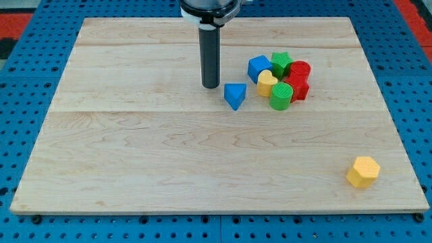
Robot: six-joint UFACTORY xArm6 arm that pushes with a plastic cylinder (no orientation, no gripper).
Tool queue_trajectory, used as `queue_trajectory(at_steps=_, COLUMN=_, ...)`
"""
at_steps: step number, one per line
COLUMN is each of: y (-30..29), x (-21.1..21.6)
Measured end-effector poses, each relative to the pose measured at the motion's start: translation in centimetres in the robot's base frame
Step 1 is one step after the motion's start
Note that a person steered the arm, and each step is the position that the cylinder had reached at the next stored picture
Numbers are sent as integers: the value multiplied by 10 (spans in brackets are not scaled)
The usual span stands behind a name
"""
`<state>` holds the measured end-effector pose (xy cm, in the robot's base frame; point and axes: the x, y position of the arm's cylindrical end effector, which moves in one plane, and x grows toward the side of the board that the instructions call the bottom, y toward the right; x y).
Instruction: Move the blue triangle diagonal top left to the yellow hexagon
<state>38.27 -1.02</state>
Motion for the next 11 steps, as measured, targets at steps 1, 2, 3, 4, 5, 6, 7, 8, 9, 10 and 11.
queue_trajectory(at_steps=1, y=19, x=3)
queue_trajectory(at_steps=2, y=20, x=24)
queue_trajectory(at_steps=3, y=27, x=38)
queue_trajectory(at_steps=4, y=55, x=38)
queue_trajectory(at_steps=5, y=67, x=39)
queue_trajectory(at_steps=6, y=75, x=48)
queue_trajectory(at_steps=7, y=75, x=69)
queue_trajectory(at_steps=8, y=91, x=73)
queue_trajectory(at_steps=9, y=106, x=79)
queue_trajectory(at_steps=10, y=110, x=97)
queue_trajectory(at_steps=11, y=108, x=120)
